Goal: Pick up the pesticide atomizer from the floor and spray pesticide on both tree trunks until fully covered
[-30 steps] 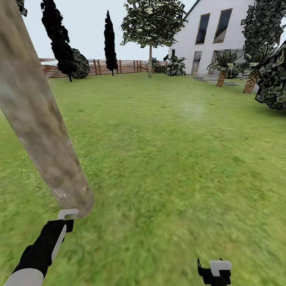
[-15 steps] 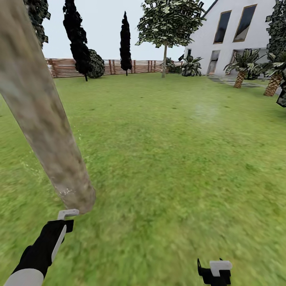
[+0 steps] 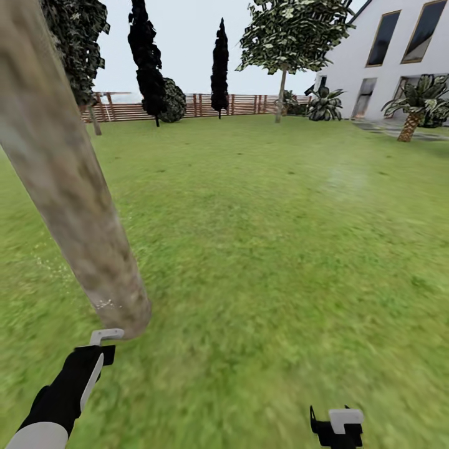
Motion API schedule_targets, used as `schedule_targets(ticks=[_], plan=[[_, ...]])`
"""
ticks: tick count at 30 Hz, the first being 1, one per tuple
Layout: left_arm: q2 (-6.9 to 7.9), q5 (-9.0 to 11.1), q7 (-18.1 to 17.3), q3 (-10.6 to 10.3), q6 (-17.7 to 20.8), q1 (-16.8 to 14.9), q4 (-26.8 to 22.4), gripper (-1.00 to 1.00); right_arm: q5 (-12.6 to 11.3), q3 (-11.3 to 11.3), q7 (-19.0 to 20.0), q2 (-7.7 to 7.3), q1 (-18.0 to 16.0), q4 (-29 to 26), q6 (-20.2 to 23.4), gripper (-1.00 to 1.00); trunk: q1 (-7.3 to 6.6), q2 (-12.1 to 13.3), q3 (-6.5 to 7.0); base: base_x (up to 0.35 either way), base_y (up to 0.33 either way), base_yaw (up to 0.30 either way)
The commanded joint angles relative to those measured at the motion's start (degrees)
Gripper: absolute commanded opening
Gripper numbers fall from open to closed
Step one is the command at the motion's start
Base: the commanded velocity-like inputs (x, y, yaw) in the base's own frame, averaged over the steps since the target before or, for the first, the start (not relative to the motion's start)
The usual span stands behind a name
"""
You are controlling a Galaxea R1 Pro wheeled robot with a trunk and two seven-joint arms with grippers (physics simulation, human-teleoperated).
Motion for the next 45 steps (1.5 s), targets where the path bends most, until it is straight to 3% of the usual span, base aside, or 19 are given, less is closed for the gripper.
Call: schedule_targets(ticks=[1, 29, 31, 32, 33, 37, 38, 40, 42, 45], plan=[[0.00, 0.0, 0.0, 0.0, 0.0, 0.0, 0.0, -1.00, 0.0, 0.0, 0.0, -0.01, 0.0, 0.0, 0.0, 1.00, 0.00, 0.0, 0.00, 0.204, -0.230, 0.277], [-0.14, 0.5, 0.0, -0.1, -0.1, 0.0, 0.1, -1.00, -0.1, -0.1, 0.0, -0.09, 0.0, 0.0, 0.0, 1.00, 0.00, 0.0, 0.00, 0.084, -0.081, 0.249], [-1.39, 0.7, -0.4, -0.3, -3.3, -0.6, 0.4, -1.00, -0.1, -0.1, 0.0, -0.06, 0.0, -0.1, 0.0, 1.00, 0.00, 0.0, 0.00, 0.000, -0.002, 0.003], [-2.36, 0.6, -0.8, -1.2, -4.4, -0.8, 0.4, -1.00, -0.1, -0.1, 0.0, -0.07, 0.0, -0.1, 0.0, 1.00, 0.00, 0.0, 0.00, 0.000, 0.000, 0.000], [-2.40, 0.4, -0.8, -3.1, -4.9, -0.9, 0.2, -1.00, -0.2, -0.1, 0.0, -0.10, 0.0, -0.1, 0.0, 1.00, 0.00, 0.0, 0.00, 0.000, 0.000, 0.000], [-0.08, 0.3, -0.9, -4.4, -4.8, -4.1, 0.0, -1.00, -0.2, -0.2, 0.0, -0.13, 0.0, -0.1, 0.0, 1.00, 0.00, 0.0, 0.00, 0.000, 0.000, 0.000], [-0.39, 0.3, -1.0, -5.3, -4.6, -4.3, -0.1, -1.00, -0.2, -0.2, 0.0, -0.16, 0.0, -0.1, 0.0, 1.00, 0.00, 0.0, 0.00, 0.000, 0.000, 0.000], [-0.68, 0.6, -1.5, -9.0, -4.5, -4.8, -0.1, -1.00, -0.2, -0.2, 0.0, -0.16, 0.0, -0.1, 0.0, 1.00, 0.00, 0.0, 0.00, 0.000, 0.000, 0.000], [-0.35, 0.8, -2.4, -10.1, -4.4, -6.1, 0.0, -1.00, -0.2, -0.2, 0.0, -0.14, 0.0, -0.1, 0.0, 1.00, 0.00, 0.0, 0.00, 0.000, 0.000, 0.000], [1.21, 0.6, -4.0, -9.1, -4.3, -8.8, 0.0, -1.00, -0.2, -0.2, 0.0, -0.14, 0.0, -0.1, 0.0, 1.00, 0.00, 0.0, 0.00, 0.000, 0.000, 0.000]])
